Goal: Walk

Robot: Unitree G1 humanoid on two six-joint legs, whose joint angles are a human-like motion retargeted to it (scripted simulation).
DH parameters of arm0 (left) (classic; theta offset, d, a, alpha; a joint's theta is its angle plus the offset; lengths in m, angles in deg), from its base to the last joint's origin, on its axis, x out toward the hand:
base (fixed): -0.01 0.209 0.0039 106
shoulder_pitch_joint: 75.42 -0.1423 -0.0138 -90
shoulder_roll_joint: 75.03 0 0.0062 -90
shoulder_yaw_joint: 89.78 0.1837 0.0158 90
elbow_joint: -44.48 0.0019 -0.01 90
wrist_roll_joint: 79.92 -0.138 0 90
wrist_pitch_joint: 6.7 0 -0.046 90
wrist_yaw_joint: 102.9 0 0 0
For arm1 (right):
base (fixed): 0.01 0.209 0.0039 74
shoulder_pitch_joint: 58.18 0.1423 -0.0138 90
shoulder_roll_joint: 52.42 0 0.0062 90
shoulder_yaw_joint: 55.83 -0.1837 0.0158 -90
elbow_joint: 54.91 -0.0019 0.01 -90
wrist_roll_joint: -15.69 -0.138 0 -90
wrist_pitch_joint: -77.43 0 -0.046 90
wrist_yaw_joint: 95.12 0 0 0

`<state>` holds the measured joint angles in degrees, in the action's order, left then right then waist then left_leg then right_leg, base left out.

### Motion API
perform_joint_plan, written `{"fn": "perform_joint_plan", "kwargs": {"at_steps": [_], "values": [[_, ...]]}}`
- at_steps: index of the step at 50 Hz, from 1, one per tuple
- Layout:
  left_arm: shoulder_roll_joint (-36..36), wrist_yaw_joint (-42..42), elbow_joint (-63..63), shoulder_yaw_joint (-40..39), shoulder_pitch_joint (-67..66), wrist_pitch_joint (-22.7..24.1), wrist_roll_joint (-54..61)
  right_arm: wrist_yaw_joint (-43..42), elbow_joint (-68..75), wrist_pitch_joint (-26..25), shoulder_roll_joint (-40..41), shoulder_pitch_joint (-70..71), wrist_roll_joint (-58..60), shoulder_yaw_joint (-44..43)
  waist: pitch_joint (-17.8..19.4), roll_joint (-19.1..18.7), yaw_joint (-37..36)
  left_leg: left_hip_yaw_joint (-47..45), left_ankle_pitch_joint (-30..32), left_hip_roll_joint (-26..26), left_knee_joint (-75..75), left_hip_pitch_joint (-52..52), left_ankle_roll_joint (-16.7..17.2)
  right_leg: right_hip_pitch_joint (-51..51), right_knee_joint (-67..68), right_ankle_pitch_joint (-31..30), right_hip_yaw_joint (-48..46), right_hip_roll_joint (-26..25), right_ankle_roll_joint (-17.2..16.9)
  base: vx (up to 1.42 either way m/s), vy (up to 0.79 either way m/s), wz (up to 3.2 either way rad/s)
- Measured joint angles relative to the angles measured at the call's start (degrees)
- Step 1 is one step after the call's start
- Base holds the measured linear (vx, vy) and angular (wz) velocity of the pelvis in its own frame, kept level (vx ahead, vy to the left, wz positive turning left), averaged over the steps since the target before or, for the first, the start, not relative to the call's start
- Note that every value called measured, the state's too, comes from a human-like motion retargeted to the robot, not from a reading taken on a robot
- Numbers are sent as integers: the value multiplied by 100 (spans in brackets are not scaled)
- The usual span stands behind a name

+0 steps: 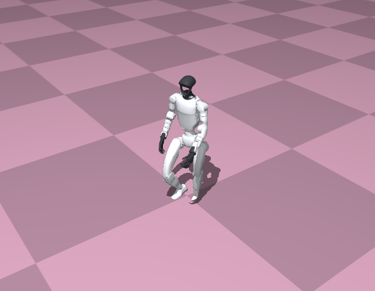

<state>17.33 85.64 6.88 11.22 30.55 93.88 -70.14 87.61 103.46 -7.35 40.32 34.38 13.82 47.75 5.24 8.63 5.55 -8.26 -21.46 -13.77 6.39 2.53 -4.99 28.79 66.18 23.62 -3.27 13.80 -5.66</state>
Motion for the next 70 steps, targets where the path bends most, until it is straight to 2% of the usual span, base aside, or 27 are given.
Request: {"fn": "perform_joint_plan", "kwargs": {"at_steps": [7,10,12,16,20,22,25,28,32,35,39,43,48,53,57,63,66,70], "values": [[53,-147,185,284,262,59,-41,-40,14,-161,-99,-25,-23,141,-106,-513,-12,57,-210,436,-178,207,16,130,-3498,-581,202,-949,-344,0,0,3],[164,-241,302,444,168,69,-74,-26,50,-177,-82,-72,-60,174,-160,-560,-63,91,-437,472,-16,254,-9,72,-4154,-757,351,-1087,-429,-2,-2,12],[357,-268,435,598,-254,120,-149,-104,73,-141,44,-337,-66,243,-234,-471,-231,-12,-703,425,415,267,-23,136,-3825,-759,563,-1122,-438,-2,-3,-15],[416,-520,941,651,-356,27,-183,-1,153,-146,-30,-85,-217,180,-189,-729,-142,306,-1028,685,1055,249,67,-282,-4025,-1047,342,-1310,-377,4,-4,29],[536,-700,1508,664,-852,-51,-294,1,175,-104,6,-65,-377,161,-161,-919,-174,358,-1217,1054,2576,-81,307,-626,-3829,-1076,280,-1578,-261,2,-6,14],[553,-771,1739,630,-1102,-92,-322,-6,125,-83,10,-50,-479,166,-164,-1064,-220,320,-1088,1386,3701,-465,477,-785,-3849,-1050,220,-1798,-157,0,-6,20],[529,-849,1933,572,-1428,-173,-339,-42,-40,-55,-21,-4,-631,187,-176,-1281,-363,236,-561,1986,5487,-1185,653,-991,-3974,-944,118,-2148,73,-2,-6,20],[464,-872,1918,507,-1643,-252,-275,-144,-222,-44,-90,110,-724,178,-184,-1319,-580,117,-313,2444,6703,-1887,502,-1184,-4114,-808,79,-2302,245,-2,-4,12],[386,-867,1761,425,-1828,-282,-145,-322,-396,-15,-178,362,-823,145,-168,-1157,-875,-99,-577,2678,7235,-2674,148,-1442,-4237,-633,113,-2265,309,0,0,0],[338,-878,1626,351,-1854,-268,-55,-445,-496,9,-227,646,-888,91,-133,-902,-1009,-293,-742,2479,6722,-3116,-12,-1675,-4447,-552,157,-2067,266,-3,0,24],[371,-859,1511,298,-1917,-189,-34,-574,-646,84,-284,876,-912,66,-107,-717,-1134,-508,-774,2149,5262,-3353,-1,-1971,-4566,-369,205,-1897,224,-1,2,15],[420,-834,1474,276,-1913,-149,-40,-606,-723,154,-309,1044,-838,40,-116,-544,-1151,-586,-503,1618,3265,-3304,112,-2219,-4624,-193,199,-1657,198,-1,4,16],[517,-800,1464,288,-1966,-154,-73,-570,-750,173,-298,1086,-694,77,-208,-476,-1126,-455,-215,1194,1799,-3191,197,-2323,-4312,138,199,-1521,215,0,0,0],[567,-760,1490,283,-1895,-172,-103,-468,-683,149,-128,1036,-583,148,-257,-253,-1104,-410,125,815,1535,-2830,105,-2417,-3635,494,296,-1241,152,0,0,0],[541,-717,1489,300,-1755,-191,-99,-299,-478,108,43,823,-519,171,-288,-12,-1044,-374,171,468,1635,-2521,-37,-2334,-2687,507,390,-937,-54,0,0,0],[433,-631,1244,380,-1380,-213,-27,10,-145,0,191,491,-493,211,-295,363,-794,-314,62,-163,1223,-1844,-257,-1511,-213,-501,397,-227,-561,0,0,0],[333,-538,1048,406,-1100,-200,-4,60,-54,-43,197,383,-418,201,-275,387,-625,-239,13,-287,923,-1442,-290,-932,742,-661,318,69,-483,0,0,0],[213,-383,840,396,-686,-192,22,49,-5,-62,167,249,-306,184,-233,284,-384,-91,-29,-286,588,-920,-243,-248,1018,-316,164,277,-202,0,0,0]]}}
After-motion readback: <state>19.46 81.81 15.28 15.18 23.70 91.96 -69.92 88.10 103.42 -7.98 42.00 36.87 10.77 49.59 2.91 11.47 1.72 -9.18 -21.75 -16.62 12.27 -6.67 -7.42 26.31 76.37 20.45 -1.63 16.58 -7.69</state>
